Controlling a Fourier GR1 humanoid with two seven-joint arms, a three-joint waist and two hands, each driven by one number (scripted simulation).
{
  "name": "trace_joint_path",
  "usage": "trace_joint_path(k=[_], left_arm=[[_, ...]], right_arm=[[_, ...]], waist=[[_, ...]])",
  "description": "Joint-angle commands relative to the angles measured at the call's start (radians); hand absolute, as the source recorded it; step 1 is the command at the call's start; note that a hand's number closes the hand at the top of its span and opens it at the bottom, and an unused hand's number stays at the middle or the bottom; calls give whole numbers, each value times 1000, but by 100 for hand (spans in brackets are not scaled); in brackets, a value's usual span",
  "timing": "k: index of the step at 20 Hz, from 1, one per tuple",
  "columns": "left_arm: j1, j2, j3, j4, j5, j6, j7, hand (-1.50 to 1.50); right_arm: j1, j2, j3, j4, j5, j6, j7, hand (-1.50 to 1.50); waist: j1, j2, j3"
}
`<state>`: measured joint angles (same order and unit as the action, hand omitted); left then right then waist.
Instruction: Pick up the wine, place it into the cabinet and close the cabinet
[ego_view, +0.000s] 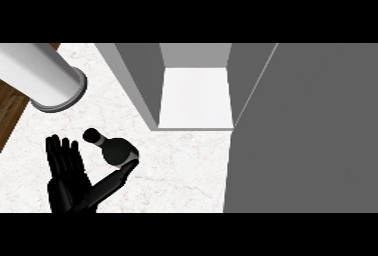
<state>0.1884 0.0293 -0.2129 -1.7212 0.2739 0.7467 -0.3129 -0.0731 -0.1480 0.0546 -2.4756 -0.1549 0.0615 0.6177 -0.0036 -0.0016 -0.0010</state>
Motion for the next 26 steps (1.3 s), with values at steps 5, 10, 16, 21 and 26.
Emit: trace_joint_path(k=[5,10,16,21,26], left_arm=[[5,-7,65,92,76,-146,-80,-150],[-49,-29,65,233,134,-149,-195,-150],[-69,-29,105,290,136,-200,-226,-150],[-225,-29,172,480,168,-223,-249,-150],[-125,-29,141,459,184,-256,-313,-150]], right_arm=[[89,26,16,-116,-61,36,-22,-150],[81,44,30,-144,-42,15,29,-150],[69,68,117,-175,51,-13,69,-150],[-21,28,-11,-109,-58,-4,79,-150],[44,20,-29,-177,-118,30,99,-150]], waist=[[1,0,1],[-2,0,0],[0,-1,0],[-4,2,0],[-3,0,1]])
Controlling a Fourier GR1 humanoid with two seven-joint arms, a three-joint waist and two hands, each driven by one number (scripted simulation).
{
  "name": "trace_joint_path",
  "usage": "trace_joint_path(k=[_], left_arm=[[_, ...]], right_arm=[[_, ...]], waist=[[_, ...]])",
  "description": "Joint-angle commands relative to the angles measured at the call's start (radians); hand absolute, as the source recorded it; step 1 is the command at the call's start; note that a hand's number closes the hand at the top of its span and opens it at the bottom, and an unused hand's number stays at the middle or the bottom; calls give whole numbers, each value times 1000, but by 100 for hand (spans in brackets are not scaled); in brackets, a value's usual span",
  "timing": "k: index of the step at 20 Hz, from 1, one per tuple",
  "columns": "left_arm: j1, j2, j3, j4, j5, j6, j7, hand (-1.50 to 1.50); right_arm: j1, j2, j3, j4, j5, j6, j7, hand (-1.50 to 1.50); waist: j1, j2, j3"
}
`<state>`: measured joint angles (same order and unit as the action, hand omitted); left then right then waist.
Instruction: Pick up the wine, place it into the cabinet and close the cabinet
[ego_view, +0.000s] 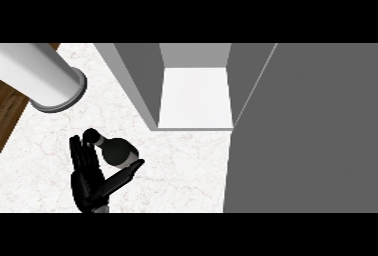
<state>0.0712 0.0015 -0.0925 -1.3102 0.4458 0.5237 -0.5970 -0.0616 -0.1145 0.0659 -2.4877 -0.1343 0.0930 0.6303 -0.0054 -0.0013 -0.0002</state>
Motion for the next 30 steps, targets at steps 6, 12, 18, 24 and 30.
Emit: trace_joint_path(k=[6,12,18,24,30], left_arm=[[-106,28,69,184,58,-89,-36,-150],[-125,-1,26,256,116,-92,-129,-150],[-169,-1,101,352,141,-221,-193,-150],[-201,2,44,412,99,-281,-228,150],[-225,29,-12,440,-18,-157,-240,150]], right_arm=[[-67,-13,-64,-110,-119,-16,96,-150],[-19,14,-2,-136,-47,-17,98,-150],[30,36,11,-85,-44,14,-3,-150],[11,29,-43,-55,-85,20,0,-150],[-84,15,-55,-130,-81,-36,148,-150]], waist=[[-1,1,0],[1,0,0],[0,1,0],[0,1,0],[-6,-2,0]])
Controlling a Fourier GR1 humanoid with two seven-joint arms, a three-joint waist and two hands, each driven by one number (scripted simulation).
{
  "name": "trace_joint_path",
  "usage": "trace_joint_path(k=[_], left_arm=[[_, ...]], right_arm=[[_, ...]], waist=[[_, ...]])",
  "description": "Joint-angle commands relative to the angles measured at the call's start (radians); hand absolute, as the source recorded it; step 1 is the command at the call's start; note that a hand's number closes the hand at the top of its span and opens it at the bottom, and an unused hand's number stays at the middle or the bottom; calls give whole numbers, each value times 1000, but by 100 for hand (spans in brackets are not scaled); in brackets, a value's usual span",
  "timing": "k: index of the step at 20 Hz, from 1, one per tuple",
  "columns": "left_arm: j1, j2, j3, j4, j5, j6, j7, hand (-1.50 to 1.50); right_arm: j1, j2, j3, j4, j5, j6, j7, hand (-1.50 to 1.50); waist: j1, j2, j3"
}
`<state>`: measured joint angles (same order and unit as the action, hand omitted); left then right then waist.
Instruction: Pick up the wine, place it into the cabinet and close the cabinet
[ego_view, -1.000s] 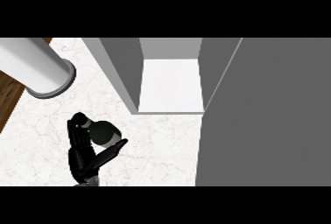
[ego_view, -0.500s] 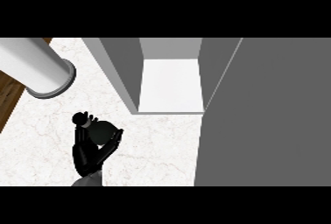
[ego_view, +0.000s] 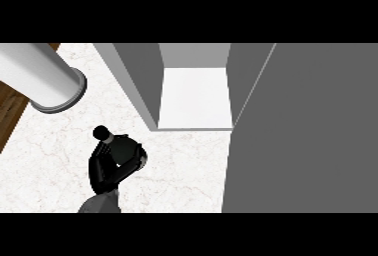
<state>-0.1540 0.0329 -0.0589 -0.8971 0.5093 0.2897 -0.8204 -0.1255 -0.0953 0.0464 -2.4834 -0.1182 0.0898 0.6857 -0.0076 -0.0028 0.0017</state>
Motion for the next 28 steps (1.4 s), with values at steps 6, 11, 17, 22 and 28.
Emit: trace_joint_path(k=[6,11,17,22,28], left_arm=[[89,251,-142,-65,-90,-326,108,150],[158,296,-107,-242,-80,-344,109,150],[169,285,-71,-327,-120,-286,60,150],[231,286,-99,-586,-46,-314,232,150],[236,269,-159,-784,-90,-222,406,150]], right_arm=[[58,30,41,-61,-29,15,-12,-150],[80,15,19,-107,-71,37,1,-150],[68,33,13,-108,-65,22,4,-150],[57,56,36,-37,-16,32,-42,-150],[28,47,41,-94,-24,1,47,-150]], waist=[[7,-3,-1],[10,-1,-1],[9,0,-1],[17,-2,0],[11,-1,-1]])
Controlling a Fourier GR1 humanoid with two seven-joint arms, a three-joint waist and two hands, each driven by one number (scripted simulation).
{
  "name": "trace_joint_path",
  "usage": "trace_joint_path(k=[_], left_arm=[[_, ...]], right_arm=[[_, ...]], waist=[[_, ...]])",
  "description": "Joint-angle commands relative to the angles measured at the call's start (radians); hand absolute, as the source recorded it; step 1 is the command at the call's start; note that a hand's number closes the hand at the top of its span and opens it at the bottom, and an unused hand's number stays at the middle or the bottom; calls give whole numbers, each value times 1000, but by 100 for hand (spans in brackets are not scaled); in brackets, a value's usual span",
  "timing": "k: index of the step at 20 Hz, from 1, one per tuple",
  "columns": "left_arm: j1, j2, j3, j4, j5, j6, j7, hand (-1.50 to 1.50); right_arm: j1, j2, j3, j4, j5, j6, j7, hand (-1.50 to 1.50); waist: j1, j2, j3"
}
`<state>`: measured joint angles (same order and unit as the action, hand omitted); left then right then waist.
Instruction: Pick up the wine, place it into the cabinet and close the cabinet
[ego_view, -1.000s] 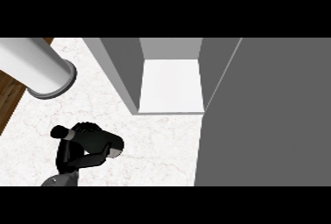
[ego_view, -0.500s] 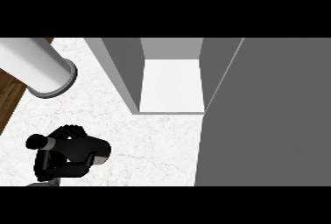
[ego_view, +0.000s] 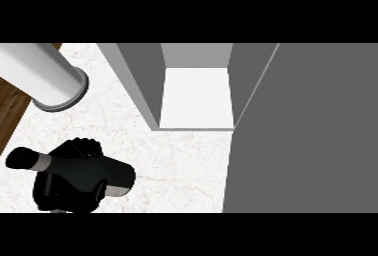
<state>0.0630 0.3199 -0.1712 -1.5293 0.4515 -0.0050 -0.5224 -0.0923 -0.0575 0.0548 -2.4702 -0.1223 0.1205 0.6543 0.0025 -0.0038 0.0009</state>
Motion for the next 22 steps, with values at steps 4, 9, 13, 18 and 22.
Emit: trace_joint_path(k=[4,9,13,18,22], left_arm=[[-32,-22,-66,-249,-60,136,247,150],[-86,-70,-123,-337,-98,201,386,150],[-187,-93,-134,-402,-112,239,525,150],[-296,-259,-256,-290,-251,356,524,150],[-377,-294,-218,-295,-274,389,622,150]], right_arm=[[25,-21,-64,-108,-121,8,49,-150],[48,-22,-107,-89,-160,24,2,-150],[73,17,4,-94,-56,18,-4,-150],[94,4,-12,-132,-89,31,27,-150],[9,21,8,-62,-41,9,10,-150]], waist=[[-5,1,0],[-9,1,1],[-9,1,0],[-18,2,0],[-7,3,-1]])
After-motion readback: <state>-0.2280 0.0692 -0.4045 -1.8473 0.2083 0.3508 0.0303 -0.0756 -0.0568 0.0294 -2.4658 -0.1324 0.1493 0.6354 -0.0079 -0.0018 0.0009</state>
